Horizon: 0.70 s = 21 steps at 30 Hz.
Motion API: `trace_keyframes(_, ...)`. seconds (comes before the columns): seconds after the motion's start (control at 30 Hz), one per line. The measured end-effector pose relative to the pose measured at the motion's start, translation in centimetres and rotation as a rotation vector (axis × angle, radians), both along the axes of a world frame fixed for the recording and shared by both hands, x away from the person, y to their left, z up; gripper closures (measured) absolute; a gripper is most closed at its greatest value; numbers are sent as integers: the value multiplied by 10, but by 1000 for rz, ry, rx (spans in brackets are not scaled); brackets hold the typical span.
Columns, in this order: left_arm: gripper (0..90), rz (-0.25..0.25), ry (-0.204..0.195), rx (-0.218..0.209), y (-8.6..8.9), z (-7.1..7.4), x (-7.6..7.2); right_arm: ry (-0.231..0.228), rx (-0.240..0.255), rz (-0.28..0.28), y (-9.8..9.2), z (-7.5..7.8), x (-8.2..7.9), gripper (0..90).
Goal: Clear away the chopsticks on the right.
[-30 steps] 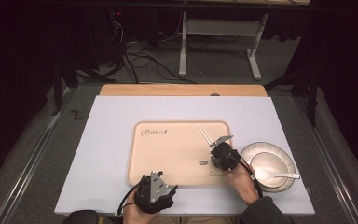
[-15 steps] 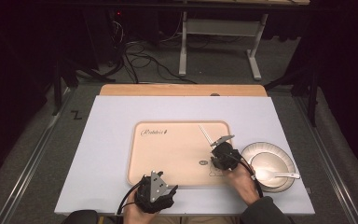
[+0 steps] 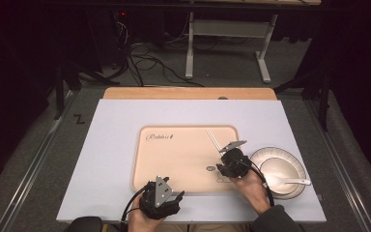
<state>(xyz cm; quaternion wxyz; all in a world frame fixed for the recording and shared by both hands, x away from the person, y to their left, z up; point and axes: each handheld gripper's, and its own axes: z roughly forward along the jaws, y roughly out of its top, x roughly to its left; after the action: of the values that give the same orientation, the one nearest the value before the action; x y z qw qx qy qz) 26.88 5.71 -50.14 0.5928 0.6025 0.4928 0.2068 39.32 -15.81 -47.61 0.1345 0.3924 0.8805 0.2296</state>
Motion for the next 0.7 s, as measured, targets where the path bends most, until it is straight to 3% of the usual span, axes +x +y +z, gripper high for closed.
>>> trace_keyframes(0.23,330,-13,0,-14,0,1,2,-7,33,25,-4,6,-6,673)
trace_keyframes(0.43,315,-44,12,-25,-3,2,4,-41,57,43,-9,13,-13,663)
trace_keyframes(0.7,303,-84,21,-40,-8,3,9,-64,88,36,-20,20,-23,650)
